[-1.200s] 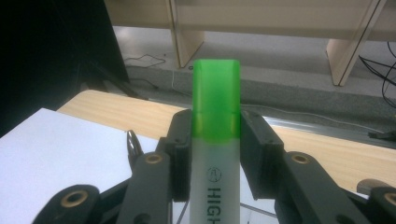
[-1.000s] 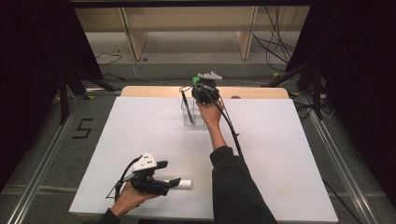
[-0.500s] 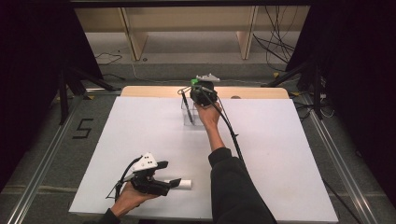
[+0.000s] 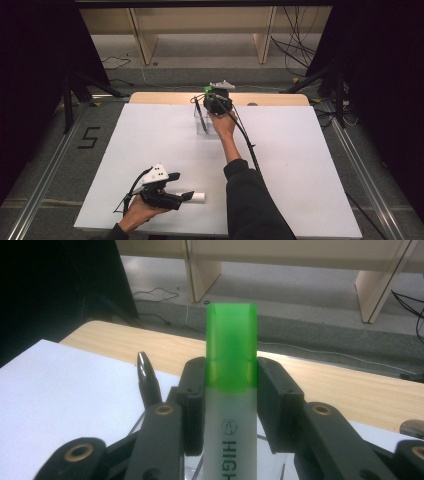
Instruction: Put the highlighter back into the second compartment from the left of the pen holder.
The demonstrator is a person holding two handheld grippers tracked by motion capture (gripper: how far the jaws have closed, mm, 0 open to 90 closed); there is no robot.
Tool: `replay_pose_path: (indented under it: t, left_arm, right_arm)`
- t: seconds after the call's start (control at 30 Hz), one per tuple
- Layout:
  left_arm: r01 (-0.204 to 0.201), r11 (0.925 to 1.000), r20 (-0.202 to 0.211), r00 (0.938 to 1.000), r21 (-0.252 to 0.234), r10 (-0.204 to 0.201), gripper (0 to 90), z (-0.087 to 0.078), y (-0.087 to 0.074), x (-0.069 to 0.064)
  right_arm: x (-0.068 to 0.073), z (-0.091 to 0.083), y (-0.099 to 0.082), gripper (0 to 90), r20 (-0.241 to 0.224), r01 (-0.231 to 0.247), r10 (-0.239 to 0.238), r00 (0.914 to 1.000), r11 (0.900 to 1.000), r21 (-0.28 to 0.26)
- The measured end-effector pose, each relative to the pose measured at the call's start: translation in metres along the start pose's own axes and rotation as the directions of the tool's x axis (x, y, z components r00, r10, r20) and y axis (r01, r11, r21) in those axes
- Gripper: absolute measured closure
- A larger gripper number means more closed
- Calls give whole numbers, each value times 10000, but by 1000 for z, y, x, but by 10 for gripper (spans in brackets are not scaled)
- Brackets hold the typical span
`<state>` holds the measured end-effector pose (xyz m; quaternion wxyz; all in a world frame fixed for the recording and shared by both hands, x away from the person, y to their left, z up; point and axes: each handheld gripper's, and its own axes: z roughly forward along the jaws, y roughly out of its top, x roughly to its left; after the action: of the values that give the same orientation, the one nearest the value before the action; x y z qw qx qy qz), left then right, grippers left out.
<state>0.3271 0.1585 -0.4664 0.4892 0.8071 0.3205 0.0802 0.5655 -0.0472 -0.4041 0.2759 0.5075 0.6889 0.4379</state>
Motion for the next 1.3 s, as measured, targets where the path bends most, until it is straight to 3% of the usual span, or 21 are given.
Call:
replay_pose_path:
  t: [0.3, 0.33, 0.4, 0.5, 0.7, 0.8, 0.9, 0.93, 1.07, 1.1, 1.23, 1.27, 1.3]
  left_arm:
    - [21, 10000, -12, 10000, -29, -21, 155, 0, 0, 0]
    - [21, 10000, -12, 10000, -29, -21, 155, 0, 0, 0]
    - [65, 10000, -9, 10000, -56, -65, 155, 0, 0, 0]
    - [43, 10000, -13, 10000, -54, -43, 155, 0, 0, 0]
    - [-16, 10000, -41, 10000, -38, 16, 155, 0, 0, 1]
    - [4, 10000, -73, 10000, -10, -4, 155, 0, -1, 2]
    - [47, 10000, -53, 10000, 27, -47, 155, 0, -1, 3]
    - [13, 10000, -77, 10000, 78, -12, 155, 0, -1, 3]
    - [44, 10000, -99, 9999, 52, -43, 155, 1, -1, 3]
    - [26, 10000, -131, 9999, 75, -25, 155, 1, -1, 3]
    - [31, 9999, -138, 9999, 104, -30, 155, 1, -2, 4]
    - [35, 9999, -139, 9999, 113, -33, 155, 1, -2, 4]
    - [13, 9999, -185, 9998, 138, -11, 155, 1, -2, 5]
  right_arm:
    - [-2, 0, -5, 662, -183, -32, 32, 9998, 10000, 16]
    - [-2, -1, -5, 647, -226, 74, -74, 9997, 10000, 18]
    - [-3, -5, -3, 534, -418, 253, -256, 9988, 9996, -88]
    - [-6, -13, 4, 425, -696, 46, -70, 9976, 9994, -342]
    - [-16, -26, 13, 364, -850, -114, 80, 9963, 9992, -395]
    - [-23, -39, 18, 332, -1175, -126, 105, 9930, 9998, -169]
    - [-25, -47, 19, 329, -1478, -194, 164, 9889, 9996, -189]
    - [-27, -55, 18, 319, -1769, -94, 86, 9842, 10000, -34]
    - [-27, -66, 16, 313, -1978, 223, -147, 9801, 9991, 362]
    - [-26, -73, 14, 303, -2253, 301, -143, 9742, 9973, 671]
    - [-26, -89, 5, 297, -2885, 531, -277, 9571, 9953, 806]
    - [-26, -89, 5, 297, -2885, 531, -277, 9571, 9953, 806]
    - [-27, -96, 0, 295, -3132, 589, -293, 9492, 9946, 856]
